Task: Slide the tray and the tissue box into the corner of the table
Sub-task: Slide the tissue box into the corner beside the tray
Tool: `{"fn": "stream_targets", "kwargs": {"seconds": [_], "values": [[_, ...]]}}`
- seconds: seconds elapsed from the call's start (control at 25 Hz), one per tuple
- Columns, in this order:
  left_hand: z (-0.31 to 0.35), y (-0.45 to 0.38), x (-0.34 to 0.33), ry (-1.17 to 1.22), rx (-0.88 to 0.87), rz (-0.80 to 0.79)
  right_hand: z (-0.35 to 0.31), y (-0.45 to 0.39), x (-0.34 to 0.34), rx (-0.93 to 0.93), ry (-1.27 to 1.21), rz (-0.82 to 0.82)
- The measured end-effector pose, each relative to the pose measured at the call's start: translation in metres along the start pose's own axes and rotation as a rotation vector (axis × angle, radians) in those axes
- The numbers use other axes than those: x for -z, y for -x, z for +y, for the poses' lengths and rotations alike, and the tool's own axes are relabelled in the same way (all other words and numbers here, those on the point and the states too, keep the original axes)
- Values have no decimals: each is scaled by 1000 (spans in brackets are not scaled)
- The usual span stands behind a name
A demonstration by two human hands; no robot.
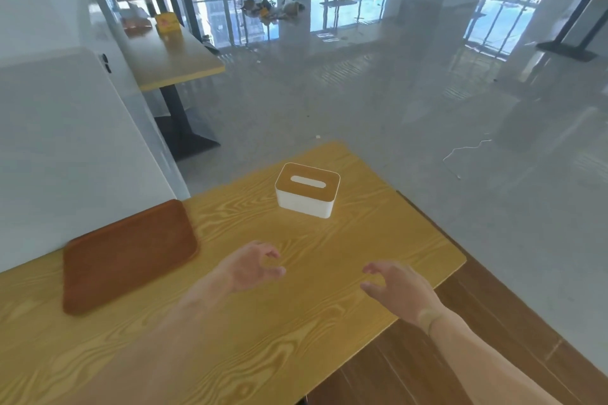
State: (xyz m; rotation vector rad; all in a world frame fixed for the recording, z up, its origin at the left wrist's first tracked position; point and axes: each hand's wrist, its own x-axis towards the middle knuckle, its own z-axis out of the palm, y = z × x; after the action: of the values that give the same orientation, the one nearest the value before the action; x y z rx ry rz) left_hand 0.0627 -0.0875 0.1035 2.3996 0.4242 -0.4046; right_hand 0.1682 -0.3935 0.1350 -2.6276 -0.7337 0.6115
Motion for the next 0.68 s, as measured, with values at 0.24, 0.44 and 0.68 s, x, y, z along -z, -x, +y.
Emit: {"fn": "stream_targets", "kwargs": {"seconds": [0.24,0.44,0.68], "values": [[-11,-54,23,93,70,-49,-10,-79,14,-7,49,-65],[-12,-103,47,-78,112,-133,-15,-147,22,-1,142,-98],[3,-191,91,-340,186,-178,-14,-253,30,75,256,-73]]}}
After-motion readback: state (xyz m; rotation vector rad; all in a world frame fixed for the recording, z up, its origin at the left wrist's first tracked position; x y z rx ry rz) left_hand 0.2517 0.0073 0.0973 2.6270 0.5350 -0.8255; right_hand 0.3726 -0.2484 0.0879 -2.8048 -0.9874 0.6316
